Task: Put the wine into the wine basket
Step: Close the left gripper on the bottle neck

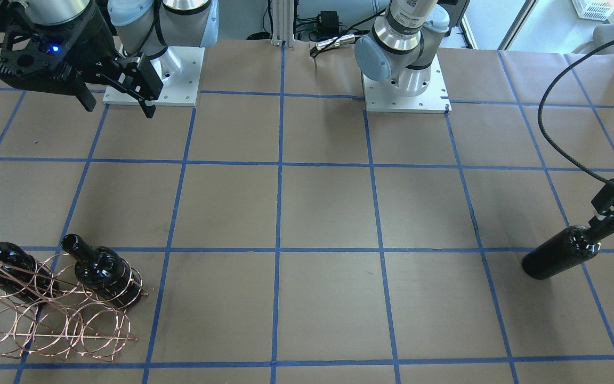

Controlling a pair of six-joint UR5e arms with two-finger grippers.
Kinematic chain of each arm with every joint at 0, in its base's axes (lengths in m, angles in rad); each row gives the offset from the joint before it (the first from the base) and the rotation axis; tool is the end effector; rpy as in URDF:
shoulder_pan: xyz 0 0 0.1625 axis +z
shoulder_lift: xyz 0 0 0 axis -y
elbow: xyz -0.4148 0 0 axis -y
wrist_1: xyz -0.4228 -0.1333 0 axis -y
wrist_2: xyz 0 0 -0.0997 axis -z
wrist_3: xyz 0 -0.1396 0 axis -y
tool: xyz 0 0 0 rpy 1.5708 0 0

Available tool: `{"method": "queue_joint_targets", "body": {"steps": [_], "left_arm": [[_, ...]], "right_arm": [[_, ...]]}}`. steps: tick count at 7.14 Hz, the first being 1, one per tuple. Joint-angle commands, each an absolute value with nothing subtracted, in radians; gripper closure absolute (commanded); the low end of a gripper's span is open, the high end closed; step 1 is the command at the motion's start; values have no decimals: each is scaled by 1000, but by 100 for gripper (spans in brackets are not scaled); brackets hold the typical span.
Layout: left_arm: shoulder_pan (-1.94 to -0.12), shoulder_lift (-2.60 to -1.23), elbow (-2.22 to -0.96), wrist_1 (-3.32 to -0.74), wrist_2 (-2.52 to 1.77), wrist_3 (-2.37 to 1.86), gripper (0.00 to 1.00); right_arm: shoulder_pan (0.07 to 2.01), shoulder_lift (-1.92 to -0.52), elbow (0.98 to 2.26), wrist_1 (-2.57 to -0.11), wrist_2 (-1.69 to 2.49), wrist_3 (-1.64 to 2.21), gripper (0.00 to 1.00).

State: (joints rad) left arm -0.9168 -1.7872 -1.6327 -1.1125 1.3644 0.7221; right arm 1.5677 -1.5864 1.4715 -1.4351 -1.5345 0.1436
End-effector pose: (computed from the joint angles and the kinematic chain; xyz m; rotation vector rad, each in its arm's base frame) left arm 0.2476 -0.5891 0.3349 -0.1331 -3.0657 0.4157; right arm 0.1368 -0.5107 0.4842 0.2282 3.0982 0.0362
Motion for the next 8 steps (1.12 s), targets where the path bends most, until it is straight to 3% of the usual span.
{"method": "queue_joint_targets", "body": {"steps": [1, 4, 8], "left_arm": [[-916, -1789, -1634, -1114, 1364, 724, 31], [-908, -1789, -1649, -1117, 1353, 722, 34], [-910, -1789, -1651, -1112, 1361, 727, 51]], "right_arm": [[1568, -1586, 1473, -1436, -1536, 143, 0], [1568, -1586, 1473, -1434, -1536, 144, 0], [1568, -1585, 1473, -1436, -1536, 137, 0]]}}
